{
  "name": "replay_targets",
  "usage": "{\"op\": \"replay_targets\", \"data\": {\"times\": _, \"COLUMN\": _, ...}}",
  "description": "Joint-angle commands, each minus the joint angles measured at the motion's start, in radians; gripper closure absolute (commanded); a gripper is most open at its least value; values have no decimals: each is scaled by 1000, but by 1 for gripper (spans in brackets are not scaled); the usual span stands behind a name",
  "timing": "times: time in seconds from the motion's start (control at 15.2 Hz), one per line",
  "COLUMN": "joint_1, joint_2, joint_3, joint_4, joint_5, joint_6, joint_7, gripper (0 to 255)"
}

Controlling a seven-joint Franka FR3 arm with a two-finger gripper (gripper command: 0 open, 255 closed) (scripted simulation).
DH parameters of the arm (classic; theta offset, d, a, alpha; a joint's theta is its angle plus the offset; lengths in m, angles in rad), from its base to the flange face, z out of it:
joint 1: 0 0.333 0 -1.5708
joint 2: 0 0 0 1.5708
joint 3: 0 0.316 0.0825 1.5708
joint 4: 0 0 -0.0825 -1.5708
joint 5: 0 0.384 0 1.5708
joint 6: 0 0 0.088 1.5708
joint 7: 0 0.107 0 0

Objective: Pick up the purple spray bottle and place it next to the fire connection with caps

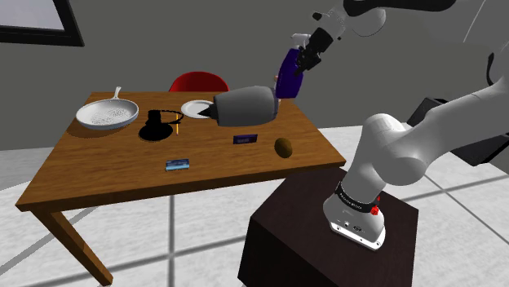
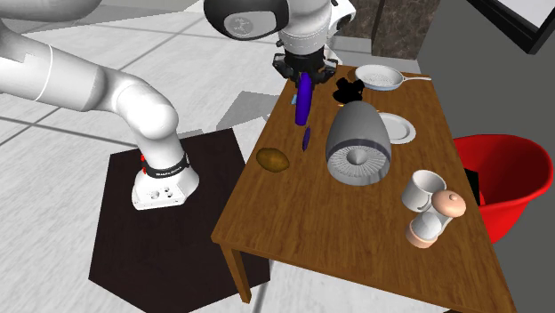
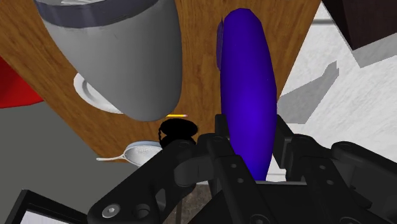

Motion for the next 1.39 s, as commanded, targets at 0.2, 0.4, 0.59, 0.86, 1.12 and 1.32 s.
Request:
{"op": "replay_targets", "data": {"times": 0.2, "joint_1": 8, "joint_2": 4, "joint_3": 22, "joint_4": 63, "joint_5": 11, "joint_6": -56, "joint_7": 21, "gripper": 255}}
{"op": "replay_targets", "data": {"times": 0.4, "joint_1": 14, "joint_2": 8, "joint_3": 35, "joint_4": 101, "joint_5": 18, "joint_6": -90, "joint_7": 34, "gripper": 255}}
{"op": "replay_targets", "data": {"times": 0.59, "joint_1": 20, "joint_2": 13, "joint_3": 46, "joint_4": 141, "joint_5": 25, "joint_6": -123, "joint_7": 46, "gripper": 255}}
{"op": "replay_targets", "data": {"times": 0.86, "joint_1": 30, "joint_2": 23, "joint_3": 59, "joint_4": 197, "joint_5": 35, "joint_6": -167, "joint_7": 61, "gripper": 255}}
{"op": "replay_targets", "data": {"times": 1.12, "joint_1": 61, "joint_2": 57, "joint_3": 98, "joint_4": 189, "joint_5": 65, "joint_6": -118, "joint_7": 109, "gripper": 255}}
{"op": "replay_targets", "data": {"times": 1.32, "joint_1": 96, "joint_2": 98, "joint_3": 130, "joint_4": 182, "joint_5": 94, "joint_6": -63, "joint_7": 151, "gripper": 255}}
